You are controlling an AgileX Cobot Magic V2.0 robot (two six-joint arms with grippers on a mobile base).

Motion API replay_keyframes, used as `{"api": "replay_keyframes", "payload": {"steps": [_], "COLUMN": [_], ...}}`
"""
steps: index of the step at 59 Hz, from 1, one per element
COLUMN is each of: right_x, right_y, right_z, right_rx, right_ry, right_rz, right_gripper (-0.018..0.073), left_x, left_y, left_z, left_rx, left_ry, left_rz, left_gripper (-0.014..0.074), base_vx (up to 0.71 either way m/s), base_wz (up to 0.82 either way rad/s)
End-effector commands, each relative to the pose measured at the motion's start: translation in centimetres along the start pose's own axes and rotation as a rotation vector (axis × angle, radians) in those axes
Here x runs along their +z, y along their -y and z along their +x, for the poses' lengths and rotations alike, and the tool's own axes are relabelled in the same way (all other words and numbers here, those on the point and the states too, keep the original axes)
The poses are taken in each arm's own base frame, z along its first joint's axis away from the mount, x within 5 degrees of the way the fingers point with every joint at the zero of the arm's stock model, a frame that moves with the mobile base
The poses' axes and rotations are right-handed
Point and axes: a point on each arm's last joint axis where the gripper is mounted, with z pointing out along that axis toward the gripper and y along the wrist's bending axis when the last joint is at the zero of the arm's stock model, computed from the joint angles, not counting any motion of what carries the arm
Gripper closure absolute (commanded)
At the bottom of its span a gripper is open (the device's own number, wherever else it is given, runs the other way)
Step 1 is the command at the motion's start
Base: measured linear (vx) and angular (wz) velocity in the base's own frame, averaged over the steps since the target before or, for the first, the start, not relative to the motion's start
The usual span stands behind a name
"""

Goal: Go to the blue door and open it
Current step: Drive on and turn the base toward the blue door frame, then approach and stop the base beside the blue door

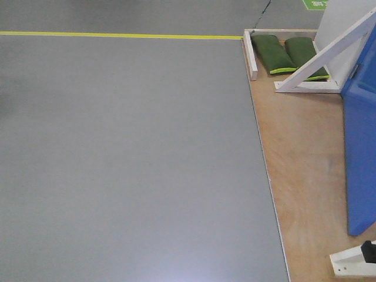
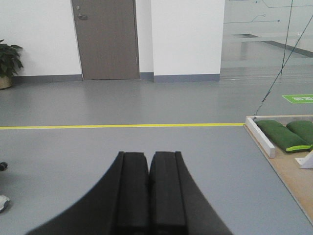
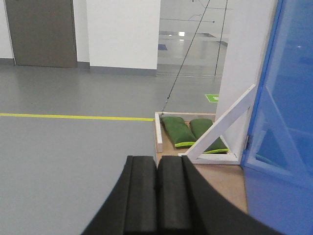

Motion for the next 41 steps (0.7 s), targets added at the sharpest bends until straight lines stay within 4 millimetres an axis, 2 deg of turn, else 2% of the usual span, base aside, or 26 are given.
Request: {"api": "replay_keyframes", "payload": {"steps": [1,41], "right_x": [-0.12,-0.12], "right_y": [0.01,0.01], "right_z": [-0.77,-0.77], "right_rx": [-0.014,-0.014], "right_ry": [0.093,0.093], "right_rz": [0.005,0.005], "right_gripper": [0.0561,0.0561], "left_x": [-0.32,-0.32], "left_y": [-0.04,-0.04], "left_z": [-1.75,-1.75], "left_rx": [-0.008,-0.008], "left_ry": [0.124,0.124], "left_rz": [0.000,0.000], "left_gripper": [0.0524,0.0524], "base_vx": [0.43,0.37], "base_wz": [-0.03,-0.03]}}
